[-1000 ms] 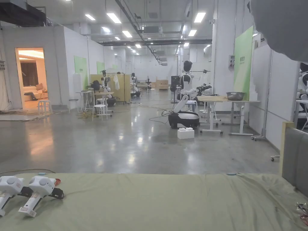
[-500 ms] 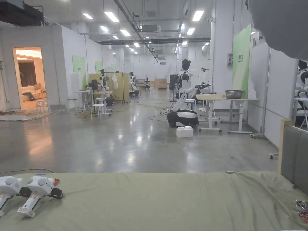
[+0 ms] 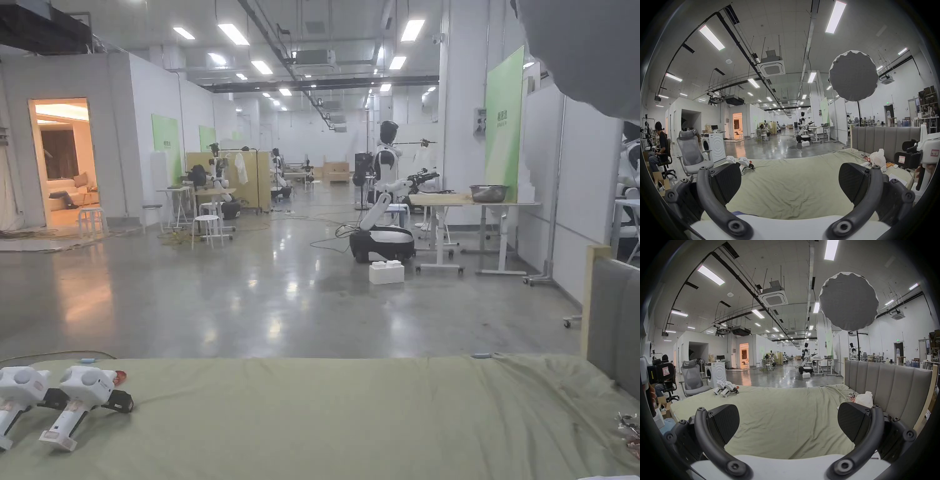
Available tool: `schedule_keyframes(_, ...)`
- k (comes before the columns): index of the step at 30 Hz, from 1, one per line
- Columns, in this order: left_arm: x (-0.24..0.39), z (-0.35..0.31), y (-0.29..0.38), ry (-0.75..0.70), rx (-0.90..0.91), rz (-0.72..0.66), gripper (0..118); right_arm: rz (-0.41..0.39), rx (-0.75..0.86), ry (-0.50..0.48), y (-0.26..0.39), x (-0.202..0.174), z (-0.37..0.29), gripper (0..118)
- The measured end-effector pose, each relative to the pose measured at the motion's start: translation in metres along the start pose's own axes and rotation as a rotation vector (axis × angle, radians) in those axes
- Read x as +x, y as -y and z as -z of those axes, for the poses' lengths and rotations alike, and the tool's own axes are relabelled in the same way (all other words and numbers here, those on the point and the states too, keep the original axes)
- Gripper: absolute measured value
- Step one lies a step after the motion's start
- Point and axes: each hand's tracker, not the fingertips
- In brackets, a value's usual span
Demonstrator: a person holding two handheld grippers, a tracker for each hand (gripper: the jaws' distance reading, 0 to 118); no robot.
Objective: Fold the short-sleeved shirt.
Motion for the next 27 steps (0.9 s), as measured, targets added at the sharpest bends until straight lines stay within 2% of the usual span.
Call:
schedule_keyframes(10,-0.002,0.002,0.0,-0.012,-0.02,-0.013,118,-0.005,-0.018,0.013,-0.001,-0.001,0.001,118)
schedule_keyframes(15,-0.001,0.004,0.002,-0.028,-0.047,-0.002,118,0.065,-0.06,0.004,-0.008,0.001,0.006,118)
schedule_keyframes(19,-0.001,0.005,0.002,-0.023,-0.053,0.0,118,0.163,-0.077,-0.001,-0.02,-0.001,0.004,118)
schedule_keyframes(22,-0.001,0.005,0.001,-0.018,-0.053,-0.002,118,0.237,-0.11,0.068,-0.027,-0.003,0.004,118)
schedule_keyframes(27,0.0,0.004,0.0,-0.013,-0.054,-0.011,118,0.233,-0.185,0.088,-0.032,-0.005,0.004,118)
